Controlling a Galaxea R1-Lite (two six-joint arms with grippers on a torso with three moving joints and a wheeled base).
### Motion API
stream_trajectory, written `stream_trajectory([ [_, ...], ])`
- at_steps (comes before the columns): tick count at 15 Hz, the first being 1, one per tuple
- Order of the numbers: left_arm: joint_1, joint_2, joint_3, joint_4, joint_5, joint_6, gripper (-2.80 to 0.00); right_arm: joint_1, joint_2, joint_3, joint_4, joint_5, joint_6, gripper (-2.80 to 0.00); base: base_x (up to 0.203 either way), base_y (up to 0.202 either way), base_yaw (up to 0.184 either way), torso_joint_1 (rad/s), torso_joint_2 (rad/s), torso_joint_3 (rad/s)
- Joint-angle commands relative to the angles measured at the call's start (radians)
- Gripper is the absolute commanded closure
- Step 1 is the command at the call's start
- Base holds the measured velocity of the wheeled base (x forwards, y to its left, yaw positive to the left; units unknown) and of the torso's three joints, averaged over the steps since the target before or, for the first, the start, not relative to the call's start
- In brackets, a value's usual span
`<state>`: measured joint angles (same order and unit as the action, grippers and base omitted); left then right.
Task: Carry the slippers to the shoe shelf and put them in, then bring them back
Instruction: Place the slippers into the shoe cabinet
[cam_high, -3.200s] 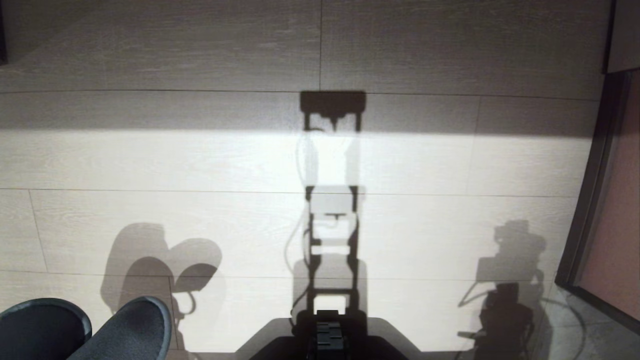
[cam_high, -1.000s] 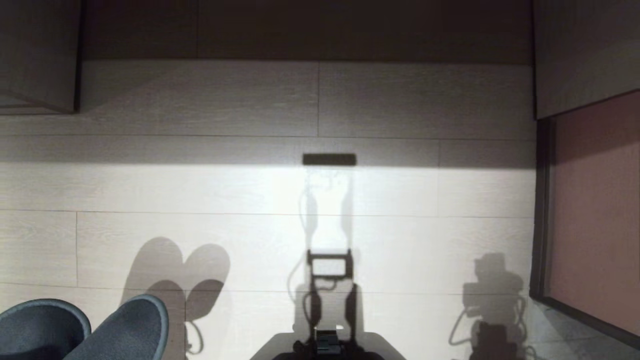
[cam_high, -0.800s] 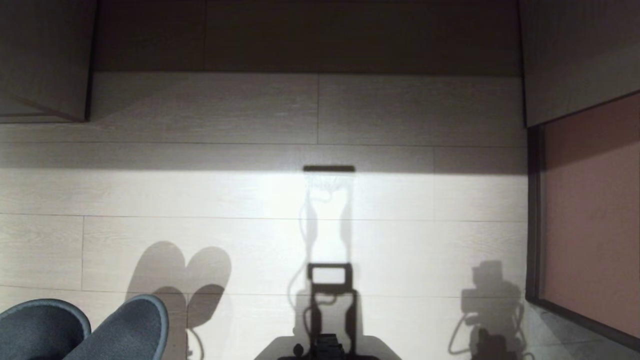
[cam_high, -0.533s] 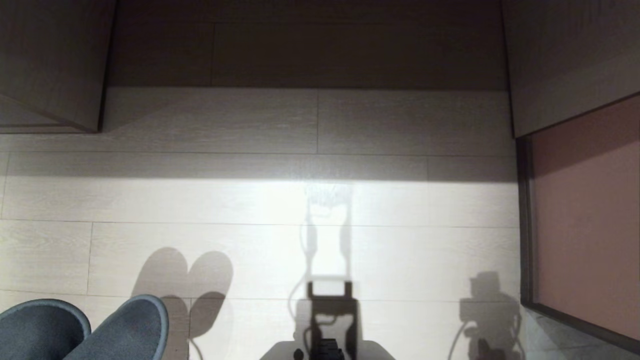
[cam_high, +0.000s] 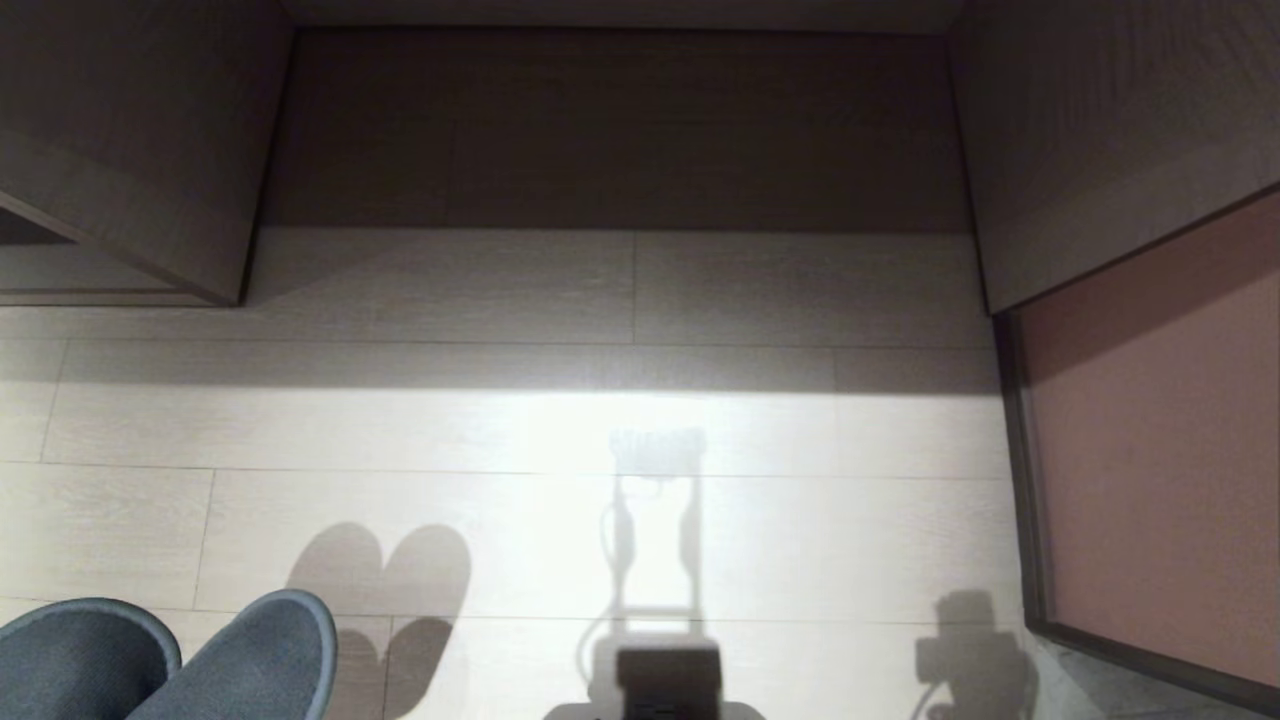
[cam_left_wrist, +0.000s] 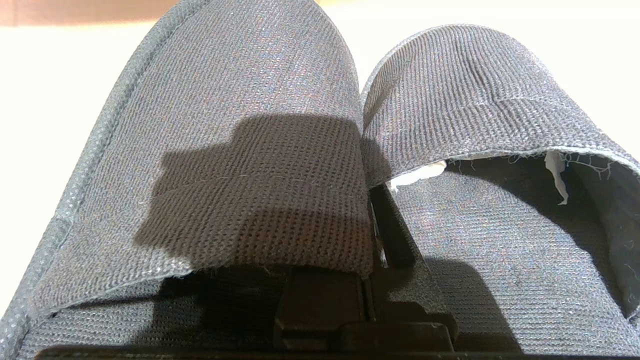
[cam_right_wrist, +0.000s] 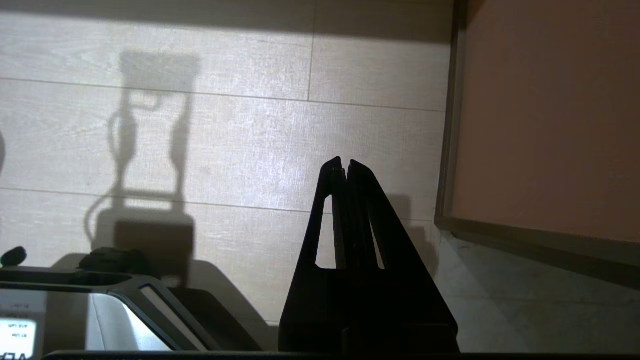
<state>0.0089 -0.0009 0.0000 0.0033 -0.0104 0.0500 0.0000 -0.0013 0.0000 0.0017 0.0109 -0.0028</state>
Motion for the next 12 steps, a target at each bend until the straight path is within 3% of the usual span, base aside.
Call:
stream_trajectory([
  [1, 0.000, 0.002, 0.000, 0.000, 0.000, 0.001, 0.00, 0.001, 0.000, 0.000, 0.000, 0.000, 0.000, 0.00, 0.000, 0.000, 0.000, 0.004, 0.01, 0.207],
  [12, 0.000, 0.002, 0.000, 0.000, 0.000, 0.001, 0.00, 0.000, 0.000, 0.000, 0.000, 0.000, 0.000, 0.00, 0.000, 0.000, 0.000, 0.002, 0.00, 0.199],
])
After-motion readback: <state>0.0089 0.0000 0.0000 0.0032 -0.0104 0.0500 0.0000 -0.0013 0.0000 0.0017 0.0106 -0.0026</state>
